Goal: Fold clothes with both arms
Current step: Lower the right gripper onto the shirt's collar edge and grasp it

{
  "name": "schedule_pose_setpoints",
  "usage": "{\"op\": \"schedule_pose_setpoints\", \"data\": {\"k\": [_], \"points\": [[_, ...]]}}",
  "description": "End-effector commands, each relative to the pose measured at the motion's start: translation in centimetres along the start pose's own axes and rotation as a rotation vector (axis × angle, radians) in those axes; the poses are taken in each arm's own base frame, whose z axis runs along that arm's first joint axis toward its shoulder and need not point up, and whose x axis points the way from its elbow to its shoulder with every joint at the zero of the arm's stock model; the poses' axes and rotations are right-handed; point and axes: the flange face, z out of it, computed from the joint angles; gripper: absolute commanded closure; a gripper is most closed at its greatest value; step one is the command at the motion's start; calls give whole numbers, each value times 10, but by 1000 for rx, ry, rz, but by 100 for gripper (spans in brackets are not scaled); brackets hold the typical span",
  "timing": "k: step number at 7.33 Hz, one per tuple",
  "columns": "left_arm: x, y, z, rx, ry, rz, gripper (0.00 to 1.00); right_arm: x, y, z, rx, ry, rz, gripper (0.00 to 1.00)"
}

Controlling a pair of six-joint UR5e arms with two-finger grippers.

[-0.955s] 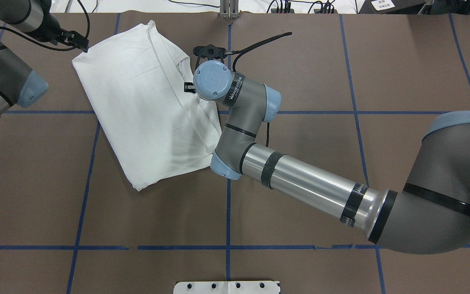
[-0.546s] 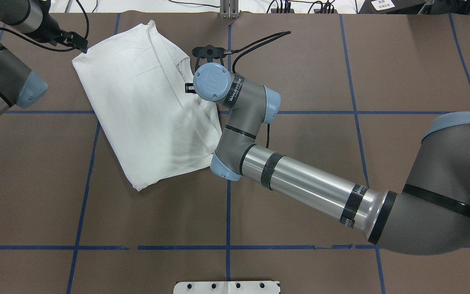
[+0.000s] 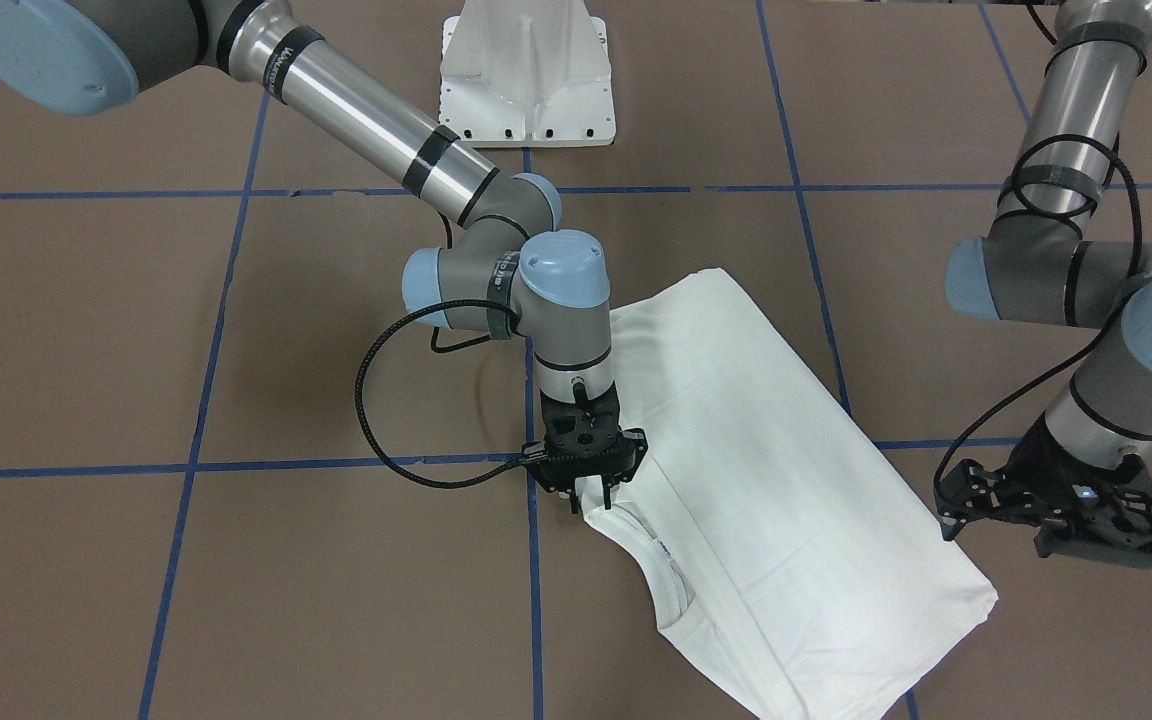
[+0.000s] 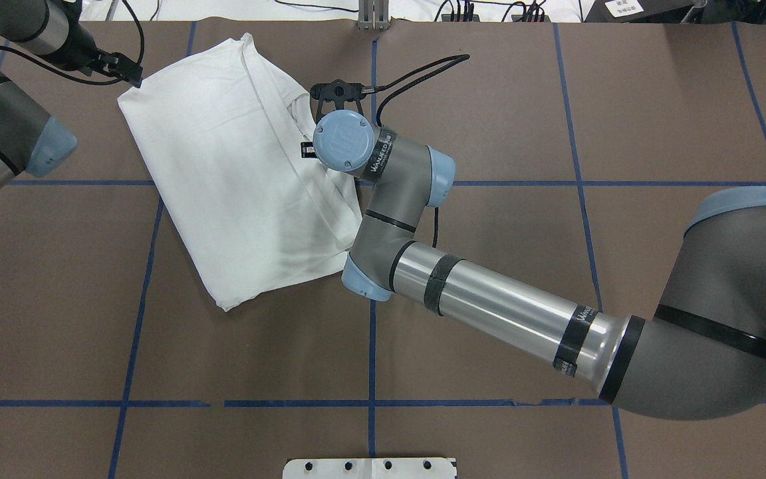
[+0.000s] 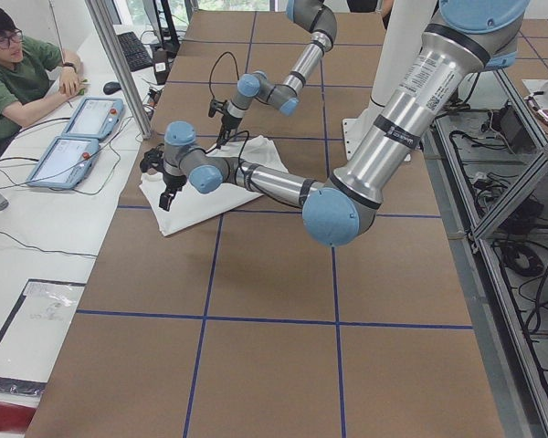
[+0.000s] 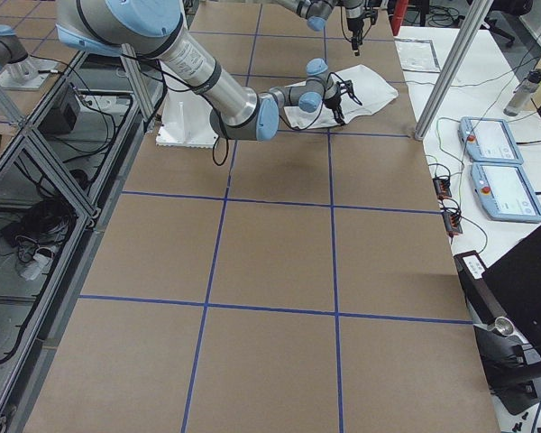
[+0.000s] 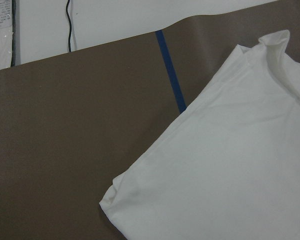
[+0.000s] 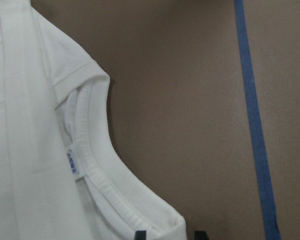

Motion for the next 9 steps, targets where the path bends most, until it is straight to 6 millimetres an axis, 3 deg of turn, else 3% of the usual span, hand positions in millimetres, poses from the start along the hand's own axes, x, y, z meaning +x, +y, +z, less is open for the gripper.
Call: {"op": "schedule_pose_setpoints", "data": {"k": [1, 2, 4, 5, 6, 7, 9], "points": [[0, 0, 0, 0, 0, 0, 0, 0, 2, 1, 0, 1, -2, 81], [0, 0, 0, 0, 0, 0, 0, 0, 1, 0, 1, 0, -1, 100], [0, 0, 0, 0, 0, 0, 0, -1, -3, -3, -7, 3, -23, 100], [0, 0, 0, 0, 0, 0, 0, -7, -7, -14, -16, 23, -24, 100], [0, 0, 0, 0, 0, 0, 0, -5, -6, -43, -23, 31, -29, 100], [0, 0, 0, 0, 0, 2, 0, 23, 19, -61, -29, 17, -28, 100], [0, 0, 0, -1, 1, 2, 0, 67, 64, -79, -52, 28, -43, 100]]}}
